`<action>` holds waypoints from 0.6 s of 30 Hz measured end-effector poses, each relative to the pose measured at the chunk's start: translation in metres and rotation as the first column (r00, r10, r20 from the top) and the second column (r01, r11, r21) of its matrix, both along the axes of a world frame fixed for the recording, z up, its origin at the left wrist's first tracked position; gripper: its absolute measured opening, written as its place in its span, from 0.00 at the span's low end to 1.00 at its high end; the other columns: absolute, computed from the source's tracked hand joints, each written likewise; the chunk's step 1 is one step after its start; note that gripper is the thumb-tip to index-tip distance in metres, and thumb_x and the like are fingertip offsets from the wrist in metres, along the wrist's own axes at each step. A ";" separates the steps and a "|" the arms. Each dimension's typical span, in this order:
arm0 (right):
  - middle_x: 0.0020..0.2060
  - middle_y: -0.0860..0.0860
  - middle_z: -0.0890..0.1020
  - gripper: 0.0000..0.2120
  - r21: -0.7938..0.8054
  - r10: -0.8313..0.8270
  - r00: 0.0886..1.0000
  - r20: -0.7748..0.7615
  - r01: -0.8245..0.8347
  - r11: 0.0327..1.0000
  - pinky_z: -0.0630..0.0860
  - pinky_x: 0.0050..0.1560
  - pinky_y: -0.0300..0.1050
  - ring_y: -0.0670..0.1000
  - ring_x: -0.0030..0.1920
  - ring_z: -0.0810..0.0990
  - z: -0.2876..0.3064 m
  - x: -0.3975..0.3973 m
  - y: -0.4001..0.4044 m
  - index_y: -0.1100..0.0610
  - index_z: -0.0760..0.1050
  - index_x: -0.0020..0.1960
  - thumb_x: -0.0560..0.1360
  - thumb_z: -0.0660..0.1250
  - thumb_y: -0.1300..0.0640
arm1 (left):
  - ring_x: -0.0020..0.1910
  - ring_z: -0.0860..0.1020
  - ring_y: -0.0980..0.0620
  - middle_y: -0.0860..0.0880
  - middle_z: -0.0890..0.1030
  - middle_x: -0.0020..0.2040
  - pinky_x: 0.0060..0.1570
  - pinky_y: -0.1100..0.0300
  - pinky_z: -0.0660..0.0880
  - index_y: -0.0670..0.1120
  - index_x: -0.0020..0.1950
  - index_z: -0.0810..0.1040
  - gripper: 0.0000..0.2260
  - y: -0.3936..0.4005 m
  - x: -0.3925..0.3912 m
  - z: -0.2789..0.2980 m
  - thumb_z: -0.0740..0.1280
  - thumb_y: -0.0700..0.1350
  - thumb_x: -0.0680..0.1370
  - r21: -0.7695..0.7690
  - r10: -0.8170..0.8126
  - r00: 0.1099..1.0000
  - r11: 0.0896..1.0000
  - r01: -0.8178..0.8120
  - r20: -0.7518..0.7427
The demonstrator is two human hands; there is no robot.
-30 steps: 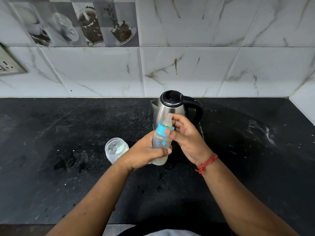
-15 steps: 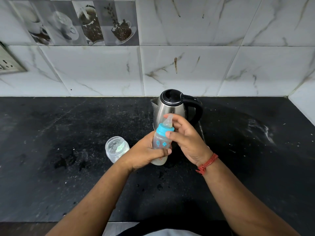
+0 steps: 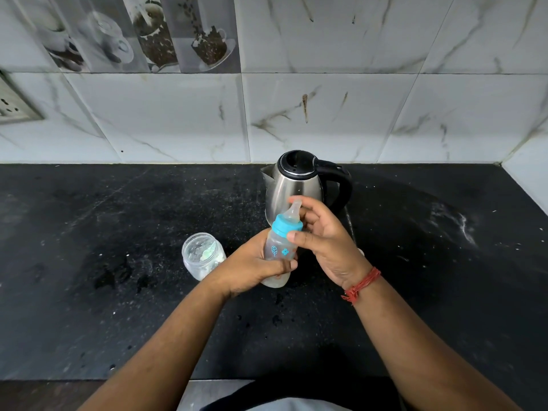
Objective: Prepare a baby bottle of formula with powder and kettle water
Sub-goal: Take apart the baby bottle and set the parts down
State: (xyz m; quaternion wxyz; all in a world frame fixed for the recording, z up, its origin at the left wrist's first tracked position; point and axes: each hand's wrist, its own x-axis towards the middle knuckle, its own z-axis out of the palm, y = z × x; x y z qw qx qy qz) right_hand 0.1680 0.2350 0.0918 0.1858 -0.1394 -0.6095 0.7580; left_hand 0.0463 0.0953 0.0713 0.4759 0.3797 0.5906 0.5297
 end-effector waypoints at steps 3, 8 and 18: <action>0.58 0.55 0.81 0.28 -0.079 -0.051 0.997 -0.051 0.047 0.996 0.78 0.58 0.46 0.52 0.60 0.79 -0.002 0.001 0.001 0.59 0.72 0.70 0.70 0.70 0.67 | 0.47 0.78 0.53 0.49 0.81 0.47 0.51 0.57 0.76 0.41 0.64 0.73 0.21 0.001 0.000 -0.001 0.76 0.43 0.74 -0.016 0.012 1.000 1.000 -0.012 0.010; 0.60 0.57 0.80 0.27 -0.062 -0.135 0.989 -0.063 0.131 0.989 0.78 0.60 0.47 0.54 0.61 0.79 -0.001 0.007 0.015 0.57 0.73 0.69 0.71 0.69 0.68 | 0.48 0.78 0.56 0.50 0.80 0.49 0.51 0.60 0.77 0.45 0.62 0.74 0.20 0.004 0.003 -0.007 0.76 0.43 0.73 0.001 0.080 0.996 0.997 -0.080 0.028; 0.59 0.48 0.77 0.23 0.408 -0.407 0.886 0.222 0.295 0.864 0.78 0.64 0.47 0.45 0.59 0.80 -0.049 0.035 0.040 0.45 0.77 0.54 0.71 0.72 0.71 | 0.61 0.78 0.54 0.44 0.77 0.66 0.52 0.69 0.76 0.49 0.69 0.69 0.21 0.025 0.001 -0.020 0.72 0.49 0.80 -0.057 0.307 0.947 0.948 -0.313 -0.092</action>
